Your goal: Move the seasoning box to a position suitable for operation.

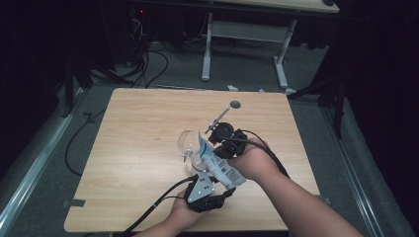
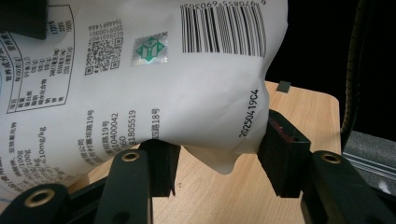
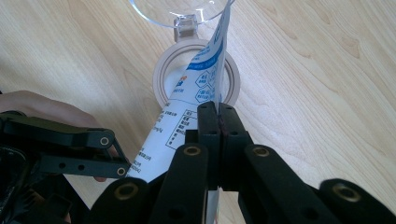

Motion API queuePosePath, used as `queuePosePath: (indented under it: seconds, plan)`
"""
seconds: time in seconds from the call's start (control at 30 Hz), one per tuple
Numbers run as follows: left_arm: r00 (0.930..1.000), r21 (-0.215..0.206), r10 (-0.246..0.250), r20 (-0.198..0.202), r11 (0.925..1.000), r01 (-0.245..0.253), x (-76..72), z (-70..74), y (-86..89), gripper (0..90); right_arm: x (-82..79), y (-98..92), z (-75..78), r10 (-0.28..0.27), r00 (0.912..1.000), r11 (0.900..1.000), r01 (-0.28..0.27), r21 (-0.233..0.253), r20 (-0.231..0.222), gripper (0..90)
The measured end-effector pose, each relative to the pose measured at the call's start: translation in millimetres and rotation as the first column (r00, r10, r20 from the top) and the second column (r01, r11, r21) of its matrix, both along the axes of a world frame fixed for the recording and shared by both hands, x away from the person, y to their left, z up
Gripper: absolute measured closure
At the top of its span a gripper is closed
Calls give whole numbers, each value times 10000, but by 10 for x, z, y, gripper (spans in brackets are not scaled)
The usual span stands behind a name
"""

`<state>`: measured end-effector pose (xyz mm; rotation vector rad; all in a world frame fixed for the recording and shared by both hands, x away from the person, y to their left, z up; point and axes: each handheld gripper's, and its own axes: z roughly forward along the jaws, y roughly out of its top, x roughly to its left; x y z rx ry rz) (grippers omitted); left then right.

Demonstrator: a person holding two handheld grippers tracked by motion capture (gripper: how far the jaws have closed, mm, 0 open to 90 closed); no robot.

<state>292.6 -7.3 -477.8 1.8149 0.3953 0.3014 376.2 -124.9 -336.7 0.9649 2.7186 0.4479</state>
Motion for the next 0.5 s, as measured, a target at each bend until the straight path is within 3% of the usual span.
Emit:
queuePosePath:
  seconds: [0.5]
  plan:
    - [10000, -51, 21, 60, 10000, -21, 12, -1, 6, 524, 5, 3, 20, -48, 10000, 10000, 48, 26, 35, 900]
